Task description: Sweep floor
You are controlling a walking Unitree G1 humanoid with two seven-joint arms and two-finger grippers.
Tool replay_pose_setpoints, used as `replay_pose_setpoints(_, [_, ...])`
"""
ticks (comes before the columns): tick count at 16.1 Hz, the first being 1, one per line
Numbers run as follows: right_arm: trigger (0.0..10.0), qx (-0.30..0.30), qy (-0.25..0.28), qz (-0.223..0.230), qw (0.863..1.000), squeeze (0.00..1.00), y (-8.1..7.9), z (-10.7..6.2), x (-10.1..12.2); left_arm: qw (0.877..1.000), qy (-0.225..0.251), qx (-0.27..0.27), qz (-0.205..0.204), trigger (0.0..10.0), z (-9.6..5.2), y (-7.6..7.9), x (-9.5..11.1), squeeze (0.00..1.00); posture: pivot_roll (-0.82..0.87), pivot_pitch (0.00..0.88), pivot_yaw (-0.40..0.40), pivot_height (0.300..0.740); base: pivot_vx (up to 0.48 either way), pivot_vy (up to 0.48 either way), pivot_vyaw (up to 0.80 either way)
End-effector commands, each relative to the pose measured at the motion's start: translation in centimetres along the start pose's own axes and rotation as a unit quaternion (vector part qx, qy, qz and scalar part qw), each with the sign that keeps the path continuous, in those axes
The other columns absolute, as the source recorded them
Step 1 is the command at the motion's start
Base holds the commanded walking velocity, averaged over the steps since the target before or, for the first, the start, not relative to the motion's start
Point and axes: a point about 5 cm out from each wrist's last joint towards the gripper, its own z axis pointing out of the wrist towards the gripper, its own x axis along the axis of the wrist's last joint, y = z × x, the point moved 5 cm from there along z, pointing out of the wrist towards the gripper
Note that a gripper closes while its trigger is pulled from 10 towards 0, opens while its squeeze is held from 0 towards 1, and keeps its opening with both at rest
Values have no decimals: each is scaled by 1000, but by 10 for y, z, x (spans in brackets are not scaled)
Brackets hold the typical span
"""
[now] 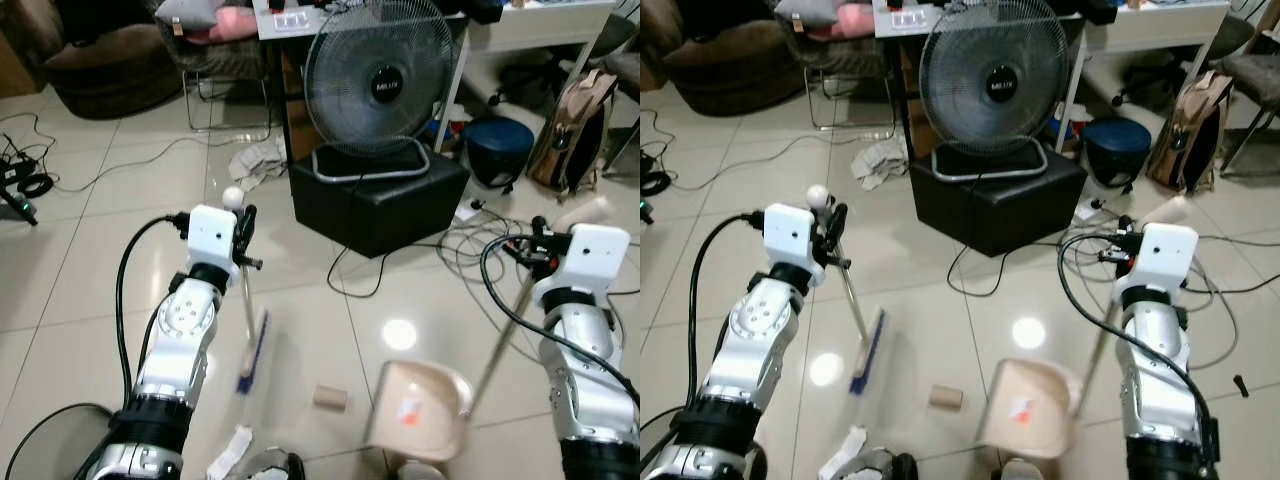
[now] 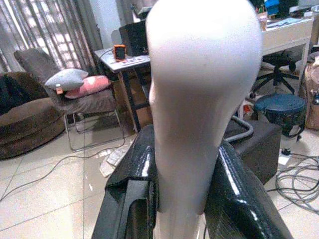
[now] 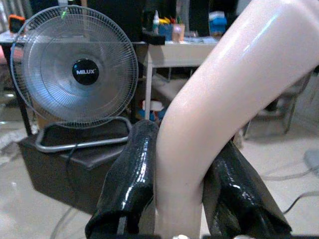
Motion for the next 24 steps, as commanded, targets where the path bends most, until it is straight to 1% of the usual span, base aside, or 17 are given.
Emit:
replay_pose_setpoints(1, [10000, 19, 31, -41, 998, 0, -4, 5, 11, 1000, 9, 5, 5, 10000, 4, -3, 4, 0, -3, 123, 67, 740, 0, 0, 0])
replay_pose_setpoints(3, [10000, 29, 29, -56, 998, 0, -7, 6, 7, 1000, 5, 3, 7, 10000, 4, -2, 1, 0, 3, 125, 68, 740, 0, 0, 0])
replay_pose_setpoints(4, [10000, 34, 23, -63, 997, 0, -8, 8, -1, 1000, 1, -1, 10, 10000, 3, 0, -1, 0, 13, 117, 71, 740, 0, 0, 0])
replay_pose_setpoints(5, [10000, 33, 24, -65, 997, 0, -9, 11, -3, 1000, 1, -3, 11, 10000, 4, 0, -1, 0, 18, 119, 75, 740, 0, 0, 0])
replay_pose_setpoints(6, [10000, 32, 27, -64, 997, 0, -9, 14, -3, 1000, 1, -4, 12, 10000, 4, 0, -1, 0, 21, 115, 73, 740, 0, 0, 0])
replay_pose_setpoints(8, [10000, 41, 50, -62, 996, 0, -15, 23, 0, 1000, 2, -3, 18, 10000, 6, -2, -1, 0, 36, 127, 74, 740, 0, 0, 0])
replay_pose_setpoints(9, [10000, 43, 54, -62, 996, 0, -16, 24, 1, 1000, 2, -2, 19, 10000, 6, -3, -1, 0, 36, 127, 74, 740, 0, 0, 0])
replay_pose_setpoints(11, [10000, 71, 76, -92, 990, 0, -29, 29, 2, 1000, 1, 4, 19, 10000, 3, -5, -3, 0, 56, 150, 69, 740, 0, 0, 0])
replay_pose_setpoints(12, [10000, 77, 80, -92, 990, 0, -33, 30, 2, 1000, 0, 11, 15, 10000, 2, -7, -3, 0, 67, 164, 72, 740, 0, 0, 0])
replay_pose_setpoints(14, [10000, 96, 91, -82, 988, 0, -50, 32, 3, 1000, 5, 5, 11, 10000, 1, -8, -2, 0, 70, 180, 90, 740, 0, 0, 0])
replay_pose_setpoints(15, [10000, 109, 90, -86, 986, 0, -57, 30, -1, 1000, 8, 5, 3, 10000, 1, -8, -1, 0, 81, 191, 86, 740, 0, 0, 0])
replay_pose_setpoints(18, [10000, 118, 94, -81, 985, 0, -68, 28, -7, 1000, 10, 5, -2, 10000, 3, -8, 1, 0, 96, 218, 90, 740, 0, 0, 0])
replay_pose_setpoints(20, [10000, 116, 94, -78, 986, 0, -72, 26, -9, 1000, 11, 2, -7, 10000, 3, -8, 2, 0, 99, 224, 96, 740, 0, 0, 0])
replay_pose_setpoints(22, [10000, 114, 97, -70, 986, 0, -75, 27, -9, 1000, 13, -1, -12, 10000, 7, -6, 4, 0, 100, 233, 96, 740, 0, 0, 0])
replay_pose_setpoints(23, [10000, 114, 105, -61, 986, 0, -78, 28, -6, 1000, 12, -5, -14, 10000, 10, -4, 3, 0, 109, 254, 98, 740, 0, 0, 0])
replay_pose_setpoints(24, [10000, 116, 111, -54, 985, 0, -83, 26, -5, 1000, 9, -12, -15, 10000, 9, -2, -1, 0, 110, 227, 100, 740, 0, 0, 0])
